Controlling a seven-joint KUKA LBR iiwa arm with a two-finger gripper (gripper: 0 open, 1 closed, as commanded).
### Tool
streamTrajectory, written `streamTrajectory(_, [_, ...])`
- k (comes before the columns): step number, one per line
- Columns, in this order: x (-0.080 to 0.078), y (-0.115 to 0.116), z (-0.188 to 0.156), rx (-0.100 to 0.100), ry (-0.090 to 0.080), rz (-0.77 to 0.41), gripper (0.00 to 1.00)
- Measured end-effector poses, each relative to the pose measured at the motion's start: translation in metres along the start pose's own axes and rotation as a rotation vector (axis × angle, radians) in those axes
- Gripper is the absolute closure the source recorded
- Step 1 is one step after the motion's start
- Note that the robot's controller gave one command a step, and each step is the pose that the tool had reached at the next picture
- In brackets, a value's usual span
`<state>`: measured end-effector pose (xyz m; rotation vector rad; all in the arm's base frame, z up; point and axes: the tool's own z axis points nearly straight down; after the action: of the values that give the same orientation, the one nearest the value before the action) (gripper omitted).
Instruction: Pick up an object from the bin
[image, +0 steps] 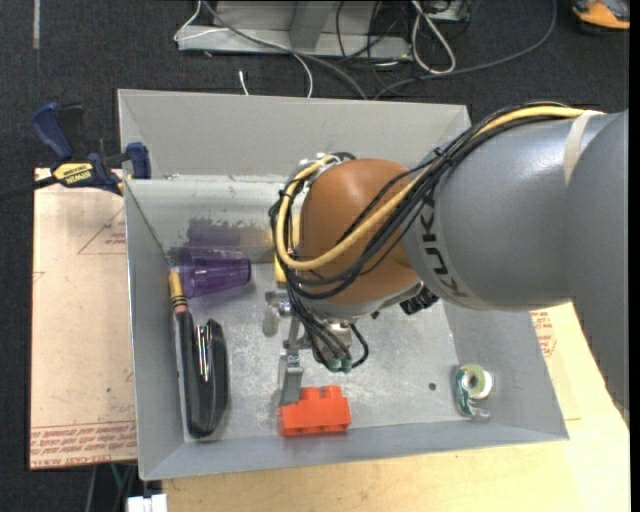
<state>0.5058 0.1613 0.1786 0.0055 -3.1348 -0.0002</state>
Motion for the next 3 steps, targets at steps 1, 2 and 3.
streamTrajectory(1, [-0.002, -0.001, -0.003, -0.001, -0.007, 0.003, 0.0])
streamTrajectory(2, [0.014, -0.049, 0.077, -0.001, -0.008, -0.107, 0.0])
streamTrajectory(3, [0.022, -0.06, 0.049, -0.003, -0.013, -0.239, 0.0])
